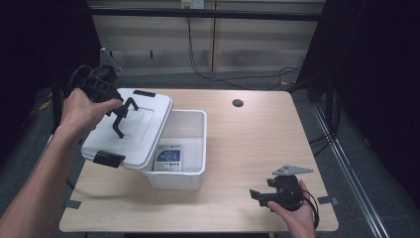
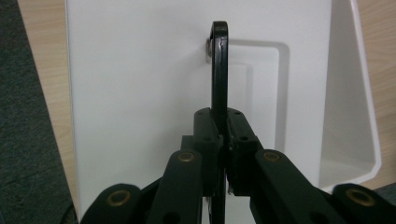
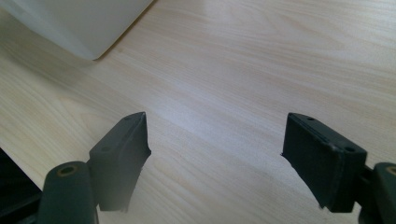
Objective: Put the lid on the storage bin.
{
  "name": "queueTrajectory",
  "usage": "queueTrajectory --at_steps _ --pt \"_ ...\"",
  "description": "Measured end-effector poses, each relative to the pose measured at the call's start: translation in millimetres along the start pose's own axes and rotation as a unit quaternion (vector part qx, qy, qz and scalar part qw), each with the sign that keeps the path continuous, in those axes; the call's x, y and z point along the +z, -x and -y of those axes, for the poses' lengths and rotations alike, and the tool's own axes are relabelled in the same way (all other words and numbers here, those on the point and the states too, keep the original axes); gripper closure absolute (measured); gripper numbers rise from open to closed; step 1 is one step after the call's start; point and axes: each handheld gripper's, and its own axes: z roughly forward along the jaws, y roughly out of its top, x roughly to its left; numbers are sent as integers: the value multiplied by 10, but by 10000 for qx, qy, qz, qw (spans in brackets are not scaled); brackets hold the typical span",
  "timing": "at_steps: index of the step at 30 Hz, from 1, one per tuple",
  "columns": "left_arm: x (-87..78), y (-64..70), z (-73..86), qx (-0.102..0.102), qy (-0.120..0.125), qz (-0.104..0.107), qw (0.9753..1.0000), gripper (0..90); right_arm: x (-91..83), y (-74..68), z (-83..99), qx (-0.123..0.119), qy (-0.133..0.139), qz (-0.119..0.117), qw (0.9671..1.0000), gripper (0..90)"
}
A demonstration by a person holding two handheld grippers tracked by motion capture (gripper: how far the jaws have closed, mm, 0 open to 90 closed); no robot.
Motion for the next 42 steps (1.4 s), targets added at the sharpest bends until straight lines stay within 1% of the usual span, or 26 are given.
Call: queueTrajectory --at_steps 1,2,5,7,8,10,11,12,13,15,18,19,22,23,24,25,29,30,31,33,34,36,38,39,40,42 --pt "3 55 -20 61 -15 -82 9999 849 1 2 -1 -2 -9 -2 10000 218" --pt "5 89 -27 59 -5 -111 9999 849 1 3 -1 -1 -3 0 10000 218" --pt "4 203 -45 148 -41 -219 9996 849 -2 1 0 -1 0 -3 10000 217" --pt "2 270 -50 188 24 -298 9994 849 1 5 0 -16 -1 10 10000 217" --pt "10 296 -54 222 22 -354 9991 849 2 6 1 -4 -5 16 10000 217" --pt "19 325 -58 196 8 -365 9991 849 -1 6 2 19 -21 23 10000 217" --pt "26 360 -72 224 -8 -408 9989 849 -3 5 2 23 -22 21 10000 217" --pt "26 360 -72 224 -8 -408 9989 849 -5 3 3 37 -35 31 10000 217" --pt "41 400 -86 190 -55 -457 9988 849 -3 7 3 18 -15 28 10000 217" --pt "51 434 -101 191 -79 -525 9984 849 -2 9 3 20 -26 35 10000 217" --pt "66 450 -116 158 -97 -530 9984 848 -2 6 3 22 -21 24 10000 217" --pt "74 466 -131 91 -142 -577 9982 848 -3 7 3 26 -29 17 10000 217" --pt "83 518 -153 38 -186 -740 9971 849 -3 10 4 23 -25 29 10000 217" --pt "83 548 -160 4 -176 -805 9966 849 -2 11 4 29 -33 26 10000 217" --pt "83 548 -160 4 -176 -805 9966 849 -2 11 4 29 -33 26 10000 217" --pt "88 601 -171 -45 -120 -868 9961 849 1 11 5 43 -54 32 10000 217" --pt "109 656 -190 -138 -155 -785 9967 849 -1 15 6 57 -62 47 10000 215" --pt "147 696 -189 -223 -185 -875 9957 848 -3 16 7 60 -60 49 10000 213" --pt "175 725 -194 -222 -220 -944 9950 848 -3 16 7 58 -58 52 10000 214" --pt "231 776 -204 -301 -229 -905 9952 849 -2 14 6 57 -70 57 9999 213" --pt "231 776 -204 -301 -229 -905 9952 849 -2 14 6 57 -70 57 9999 213" --pt "262 832 -221 -259 -248 -829 9959 849 -6 6 12 39 -60 42 10000 213" --pt "268 842 -222 -293 -235 -793 9961 849 -6 9 11 41 -75 37 10000 213" --pt "253 842 -226 -379 -167 -622 9972 848 -3 15 9 62 -79 35 9999 206" --pt "243 840 -223 -431 -114 -553 9975 848 -1 15 8 70 -86 33 9999 203" --pt "238 836 -218 -510 -101 -484 9975 849 0 14 8 72 -106 22 9999 199"
